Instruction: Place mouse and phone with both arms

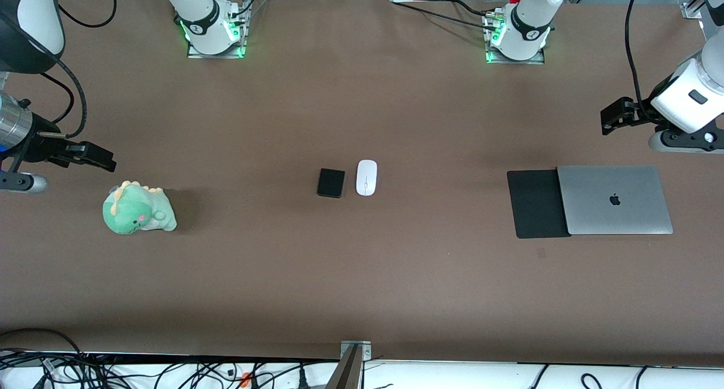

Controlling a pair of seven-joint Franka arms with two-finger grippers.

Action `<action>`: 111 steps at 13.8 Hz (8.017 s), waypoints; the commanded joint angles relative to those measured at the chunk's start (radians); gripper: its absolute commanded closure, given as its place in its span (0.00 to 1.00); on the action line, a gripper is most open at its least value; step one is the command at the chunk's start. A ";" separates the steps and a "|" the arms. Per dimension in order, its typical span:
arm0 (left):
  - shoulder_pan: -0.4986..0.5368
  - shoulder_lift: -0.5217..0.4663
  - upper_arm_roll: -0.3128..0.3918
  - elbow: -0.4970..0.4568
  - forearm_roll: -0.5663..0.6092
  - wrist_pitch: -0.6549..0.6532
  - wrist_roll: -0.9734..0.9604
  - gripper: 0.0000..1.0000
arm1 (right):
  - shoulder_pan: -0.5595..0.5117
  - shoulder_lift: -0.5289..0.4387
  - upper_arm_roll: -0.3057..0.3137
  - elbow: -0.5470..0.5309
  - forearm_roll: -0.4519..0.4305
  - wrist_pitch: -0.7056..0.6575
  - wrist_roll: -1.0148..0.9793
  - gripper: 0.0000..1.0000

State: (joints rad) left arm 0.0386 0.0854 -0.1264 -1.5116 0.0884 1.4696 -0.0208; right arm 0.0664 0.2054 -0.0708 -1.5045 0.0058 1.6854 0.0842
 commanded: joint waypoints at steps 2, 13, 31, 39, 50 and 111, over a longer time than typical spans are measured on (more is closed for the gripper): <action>-0.016 0.019 -0.077 0.016 -0.016 -0.072 -0.004 0.00 | 0.001 -0.011 0.011 0.001 0.011 -0.024 0.012 0.00; -0.124 0.374 -0.237 0.013 -0.127 0.332 -0.167 0.00 | 0.003 -0.011 0.013 -0.008 0.009 -0.041 0.012 0.00; -0.496 0.729 -0.222 -0.030 0.198 0.912 -0.726 0.00 | 0.030 0.000 0.016 -0.025 0.006 -0.044 0.014 0.00; -0.510 0.763 -0.217 -0.033 0.202 0.960 -0.745 0.00 | 0.047 0.014 0.017 -0.043 0.009 -0.041 0.043 0.00; -0.488 0.708 -0.220 -0.022 0.200 0.832 -0.751 0.67 | 0.107 0.028 0.017 -0.048 0.010 -0.036 0.136 0.00; 0.237 0.300 -0.381 0.438 0.214 -0.138 -0.065 0.00 | 0.529 0.444 0.000 -0.109 -0.024 0.499 0.387 0.87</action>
State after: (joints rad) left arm 0.2724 0.3569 -0.5023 -1.1198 0.2823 1.3540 -0.0961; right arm 0.6518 0.6902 -0.0825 -1.6117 -0.0221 2.2409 0.5661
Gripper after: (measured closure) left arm 0.000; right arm 0.194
